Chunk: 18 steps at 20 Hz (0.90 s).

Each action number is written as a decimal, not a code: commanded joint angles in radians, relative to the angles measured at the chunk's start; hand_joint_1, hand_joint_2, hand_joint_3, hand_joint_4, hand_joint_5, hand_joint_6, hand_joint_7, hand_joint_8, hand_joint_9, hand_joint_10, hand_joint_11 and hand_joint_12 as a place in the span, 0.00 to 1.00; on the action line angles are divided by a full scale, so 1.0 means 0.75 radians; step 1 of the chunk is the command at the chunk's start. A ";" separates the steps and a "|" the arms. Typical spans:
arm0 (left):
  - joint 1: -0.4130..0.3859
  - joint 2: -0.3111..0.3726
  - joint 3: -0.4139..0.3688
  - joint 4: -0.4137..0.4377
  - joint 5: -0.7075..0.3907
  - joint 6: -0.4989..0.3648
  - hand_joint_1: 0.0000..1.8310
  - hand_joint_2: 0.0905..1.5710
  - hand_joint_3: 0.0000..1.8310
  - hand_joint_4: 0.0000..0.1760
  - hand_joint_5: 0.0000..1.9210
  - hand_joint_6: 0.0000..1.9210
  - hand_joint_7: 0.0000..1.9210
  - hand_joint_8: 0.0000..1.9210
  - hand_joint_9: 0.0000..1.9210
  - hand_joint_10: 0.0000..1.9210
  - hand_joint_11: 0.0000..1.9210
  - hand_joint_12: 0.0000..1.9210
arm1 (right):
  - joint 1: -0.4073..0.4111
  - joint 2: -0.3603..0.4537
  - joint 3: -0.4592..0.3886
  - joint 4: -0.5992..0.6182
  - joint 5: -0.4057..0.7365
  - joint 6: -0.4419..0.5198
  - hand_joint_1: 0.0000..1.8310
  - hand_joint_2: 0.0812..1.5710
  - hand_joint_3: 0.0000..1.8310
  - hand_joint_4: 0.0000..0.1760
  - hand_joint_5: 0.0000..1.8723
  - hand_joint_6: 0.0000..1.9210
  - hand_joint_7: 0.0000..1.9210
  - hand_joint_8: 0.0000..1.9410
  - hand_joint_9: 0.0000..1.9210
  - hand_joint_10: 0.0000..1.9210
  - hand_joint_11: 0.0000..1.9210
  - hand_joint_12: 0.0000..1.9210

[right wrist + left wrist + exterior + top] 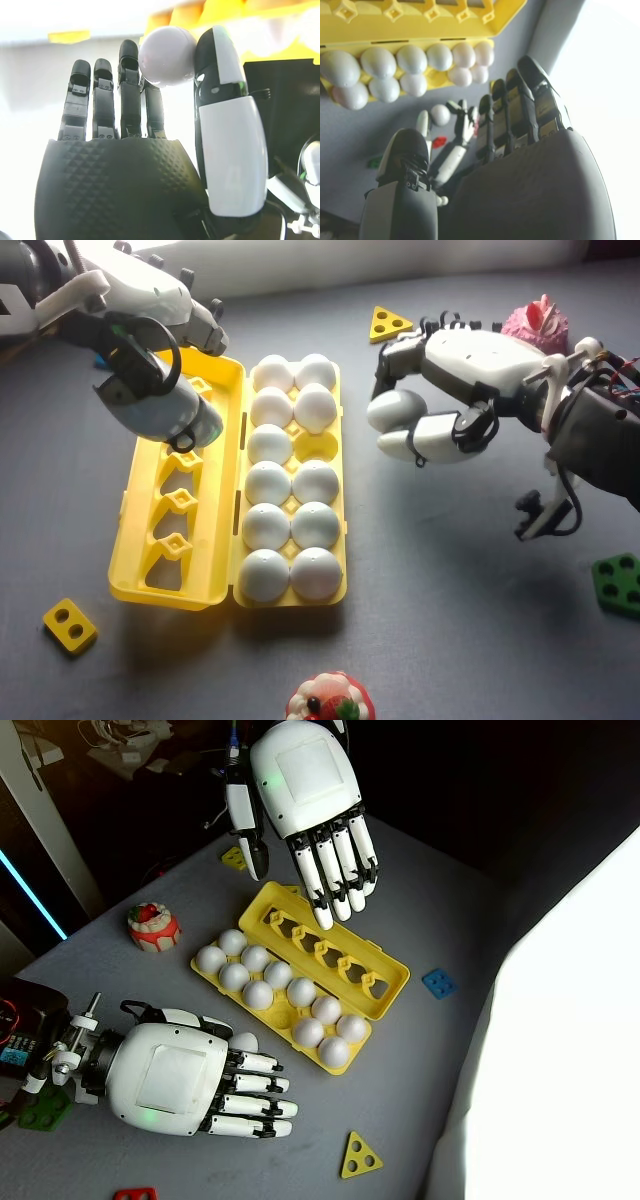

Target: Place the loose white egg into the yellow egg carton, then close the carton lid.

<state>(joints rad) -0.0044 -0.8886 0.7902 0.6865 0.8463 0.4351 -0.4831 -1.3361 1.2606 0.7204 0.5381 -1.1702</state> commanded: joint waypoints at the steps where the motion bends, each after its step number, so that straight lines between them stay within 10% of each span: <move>1: -0.016 -0.001 -0.004 0.065 -0.047 -0.003 0.20 0.81 0.00 0.05 0.11 0.00 0.14 0.00 0.14 0.00 0.00 0.45 | 0.005 0.008 -0.003 -0.072 0.173 0.057 0.60 0.74 0.00 0.00 0.45 0.64 0.26 0.00 0.08 0.00 0.00 0.11; 18: -0.051 0.001 0.025 0.058 0.010 0.036 0.22 0.81 0.00 0.07 0.09 0.00 0.13 0.00 0.12 0.00 0.00 0.45 | -0.081 -0.194 0.155 -0.248 0.404 0.684 0.61 0.73 0.00 0.00 0.47 0.62 0.27 0.00 0.09 0.00 0.00 0.15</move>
<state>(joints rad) -0.0292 -0.8886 0.8066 0.6735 0.8982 0.4557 -0.5495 -1.4826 1.3819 0.5690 0.7231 -0.6727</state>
